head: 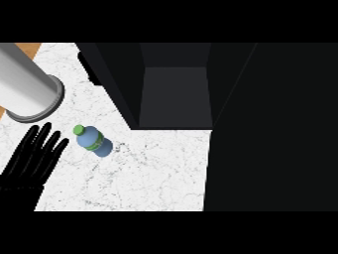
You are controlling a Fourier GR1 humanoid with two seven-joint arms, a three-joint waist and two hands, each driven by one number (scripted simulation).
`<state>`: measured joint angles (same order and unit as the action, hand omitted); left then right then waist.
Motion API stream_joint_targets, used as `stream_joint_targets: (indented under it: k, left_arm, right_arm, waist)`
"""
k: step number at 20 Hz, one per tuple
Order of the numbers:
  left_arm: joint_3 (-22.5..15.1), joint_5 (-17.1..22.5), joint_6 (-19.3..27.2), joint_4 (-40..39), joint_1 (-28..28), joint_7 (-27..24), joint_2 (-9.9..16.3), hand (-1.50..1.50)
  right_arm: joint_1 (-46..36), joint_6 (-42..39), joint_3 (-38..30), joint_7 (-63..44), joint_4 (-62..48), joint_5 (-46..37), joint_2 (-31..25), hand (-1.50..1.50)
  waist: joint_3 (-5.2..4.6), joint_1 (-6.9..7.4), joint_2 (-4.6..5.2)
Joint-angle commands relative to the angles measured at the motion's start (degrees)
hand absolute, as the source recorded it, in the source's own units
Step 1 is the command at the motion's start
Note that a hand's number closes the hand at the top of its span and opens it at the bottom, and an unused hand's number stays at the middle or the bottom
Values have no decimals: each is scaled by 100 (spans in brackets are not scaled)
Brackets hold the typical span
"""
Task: Pick up the bottled water, place it into the cabinet and close the cabinet
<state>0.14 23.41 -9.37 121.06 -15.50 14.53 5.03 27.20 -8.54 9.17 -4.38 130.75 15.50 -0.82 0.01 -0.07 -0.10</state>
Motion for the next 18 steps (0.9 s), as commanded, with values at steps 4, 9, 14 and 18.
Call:
stream_joint_targets:
  k: [4,9,14,18]
  left_arm:
    - [-5,-335,-395,-612,-138,-766,-223,-150]
    - [634,47,-538,-836,170,-788,7,-150]
    - [790,-28,-775,-869,-293,-1024,-31,-150]
    - [1209,4,-851,-1683,418,-1132,289,-150]
  right_arm:
    - [690,-398,235,682,-110,-72,-90,-150]
    - [288,50,466,379,80,-442,74,-150]
    - [408,-37,499,652,-136,-510,76,-150]
    - [411,-242,411,1090,-551,-479,68,-150]
  waist:
    - [0,-29,-2]
    - [-3,-13,6]
    - [-1,1,1]
    - [-1,-14,6]
